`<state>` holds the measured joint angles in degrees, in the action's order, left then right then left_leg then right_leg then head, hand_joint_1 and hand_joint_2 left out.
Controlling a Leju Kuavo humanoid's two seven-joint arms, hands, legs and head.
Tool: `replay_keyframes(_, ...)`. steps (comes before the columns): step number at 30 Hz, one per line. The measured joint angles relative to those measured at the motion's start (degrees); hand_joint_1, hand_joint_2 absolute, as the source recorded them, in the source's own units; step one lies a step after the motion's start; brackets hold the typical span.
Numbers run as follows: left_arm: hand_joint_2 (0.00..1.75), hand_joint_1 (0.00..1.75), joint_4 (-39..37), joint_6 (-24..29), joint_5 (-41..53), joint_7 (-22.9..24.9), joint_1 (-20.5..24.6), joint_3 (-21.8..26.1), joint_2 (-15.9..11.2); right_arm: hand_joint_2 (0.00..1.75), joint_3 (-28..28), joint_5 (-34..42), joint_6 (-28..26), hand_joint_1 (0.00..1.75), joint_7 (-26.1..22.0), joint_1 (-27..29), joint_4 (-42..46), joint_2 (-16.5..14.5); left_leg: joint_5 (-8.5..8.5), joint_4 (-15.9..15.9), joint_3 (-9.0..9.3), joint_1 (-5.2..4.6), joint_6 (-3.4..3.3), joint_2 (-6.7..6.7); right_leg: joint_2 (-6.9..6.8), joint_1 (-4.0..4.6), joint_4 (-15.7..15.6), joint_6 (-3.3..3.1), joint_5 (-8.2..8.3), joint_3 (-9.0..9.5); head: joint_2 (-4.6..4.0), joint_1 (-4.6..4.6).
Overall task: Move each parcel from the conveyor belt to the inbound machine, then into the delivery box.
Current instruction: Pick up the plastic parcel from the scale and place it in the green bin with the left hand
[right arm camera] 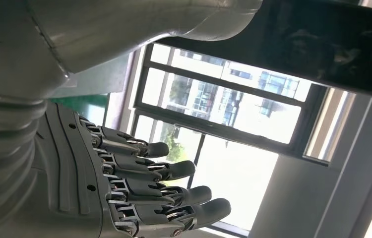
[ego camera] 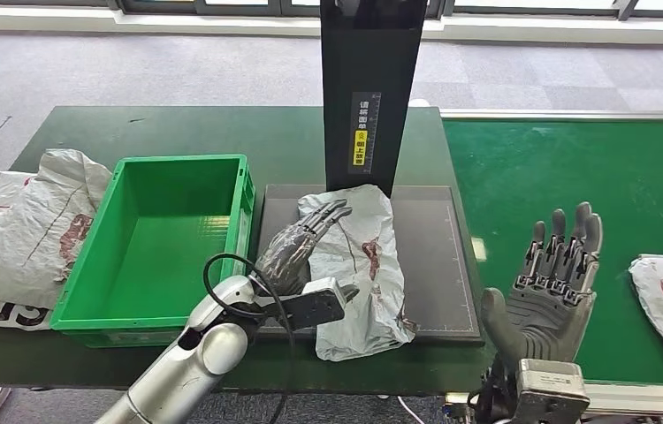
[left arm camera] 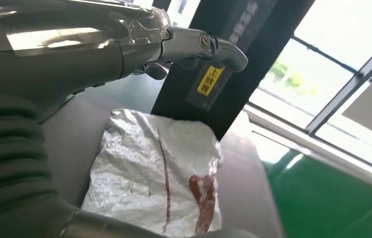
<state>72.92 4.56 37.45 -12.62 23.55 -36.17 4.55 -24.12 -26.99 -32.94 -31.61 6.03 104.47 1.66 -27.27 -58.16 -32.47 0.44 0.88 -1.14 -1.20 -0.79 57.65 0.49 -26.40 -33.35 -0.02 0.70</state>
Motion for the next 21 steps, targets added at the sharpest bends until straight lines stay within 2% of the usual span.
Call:
replay_keyframes(9, 1.75, 0.0, -8.32, -0.49, 1.09, 0.28, 3.44, -2.62, 1.18, 1.75, -2.12, 1.3, -0.58, 0.0, -0.91, -0.28, 0.01, 1.52, 0.01, 0.0, -0.01, 0.0, 0.01, 0.03, 0.0, 0.01, 0.02, 0.01, 0.01, -0.01, 0.0, 0.01)
replay_keyframes(13, 1.75, 0.0, -11.69, -4.43, 2.2, 1.48, 5.03, -4.11, 1.42, 1.75, -2.81, 2.39, 0.03, 0.0, -1.71, -1.18, -0.02, 1.9, 0.01, 0.0, -0.01, 0.0, 0.01, 0.04, 0.0, 0.01, 0.02, 0.01, 0.01, -0.01, 0.0, 0.0)
replay_keyframes(17, 1.75, 0.0, -19.02, -7.44, 4.16, 1.58, 7.15, -6.86, 2.9, 1.75, -3.82, 3.19, 0.03, 0.0, -2.36, -2.01, -0.02, 2.24, 0.02, 0.0, -0.01, 0.0, 0.0, 0.05, -0.01, 0.0, 0.02, 0.01, 0.02, 0.0, 0.0, 0.0)
replay_keyframes(21, 1.75, 0.0, -27.0, -8.13, 5.15, 0.93, 8.98, -9.06, 5.13, 1.75, -4.56, 3.6, 0.02, 0.0, -3.09, -2.21, -0.02, 2.64, 0.02, 0.0, 0.0, -0.02, 0.0, 0.06, -0.01, -0.01, 0.02, 0.02, 0.02, 0.01, 0.0, 0.0)
